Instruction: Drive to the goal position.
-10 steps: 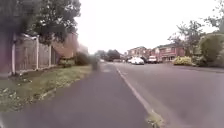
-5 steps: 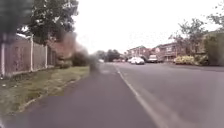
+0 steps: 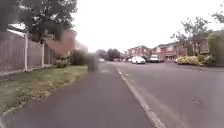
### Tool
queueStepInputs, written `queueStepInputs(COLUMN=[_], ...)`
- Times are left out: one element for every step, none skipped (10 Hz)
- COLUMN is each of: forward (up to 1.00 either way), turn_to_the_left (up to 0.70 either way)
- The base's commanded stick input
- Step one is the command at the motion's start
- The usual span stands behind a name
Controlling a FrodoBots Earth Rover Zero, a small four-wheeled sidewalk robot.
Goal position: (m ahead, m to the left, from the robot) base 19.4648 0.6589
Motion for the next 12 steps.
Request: queueStepInputs(forward=[1.00,1.00,1.00,1.00,1.00,1.00,1.00,1.00,1.00,1.00,1.00,1.00], turn_to_the_left=[0.00,0.00,0.00,0.00,0.00,0.00,0.00,0.00,0.00,0.00,0.00,0.00])
